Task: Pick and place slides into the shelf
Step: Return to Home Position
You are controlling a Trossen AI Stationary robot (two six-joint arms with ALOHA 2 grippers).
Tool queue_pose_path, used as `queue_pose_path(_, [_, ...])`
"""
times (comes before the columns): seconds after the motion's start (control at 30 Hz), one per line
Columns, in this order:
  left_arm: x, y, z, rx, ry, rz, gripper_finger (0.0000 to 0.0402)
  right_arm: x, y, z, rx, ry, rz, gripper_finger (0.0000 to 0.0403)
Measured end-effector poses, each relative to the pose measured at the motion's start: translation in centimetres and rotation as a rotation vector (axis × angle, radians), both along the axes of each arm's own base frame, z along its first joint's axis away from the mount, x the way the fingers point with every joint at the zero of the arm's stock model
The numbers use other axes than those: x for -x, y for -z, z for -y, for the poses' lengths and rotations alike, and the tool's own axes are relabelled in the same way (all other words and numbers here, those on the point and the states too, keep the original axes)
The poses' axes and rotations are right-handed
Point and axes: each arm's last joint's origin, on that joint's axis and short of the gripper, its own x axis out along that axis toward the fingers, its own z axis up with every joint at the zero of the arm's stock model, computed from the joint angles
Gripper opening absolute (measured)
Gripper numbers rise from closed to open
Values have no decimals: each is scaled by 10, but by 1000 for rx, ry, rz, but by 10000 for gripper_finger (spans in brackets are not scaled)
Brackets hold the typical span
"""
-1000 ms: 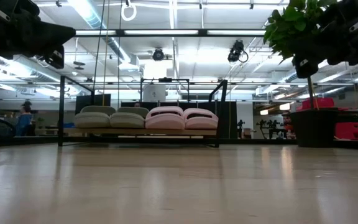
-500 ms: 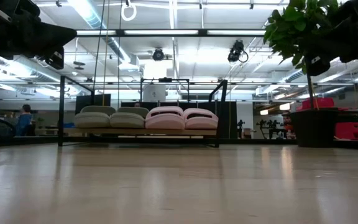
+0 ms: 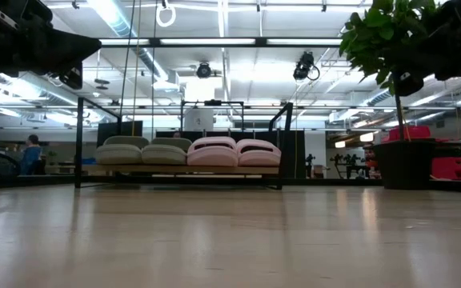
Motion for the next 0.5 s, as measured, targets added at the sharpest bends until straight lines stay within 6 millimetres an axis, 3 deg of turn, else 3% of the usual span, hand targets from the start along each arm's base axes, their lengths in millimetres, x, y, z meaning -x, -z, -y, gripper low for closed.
queue_pose_path(0.5, [-1, 4, 1, -24, 40, -43, 4, -3, 12, 1, -37, 30, -52, 0])
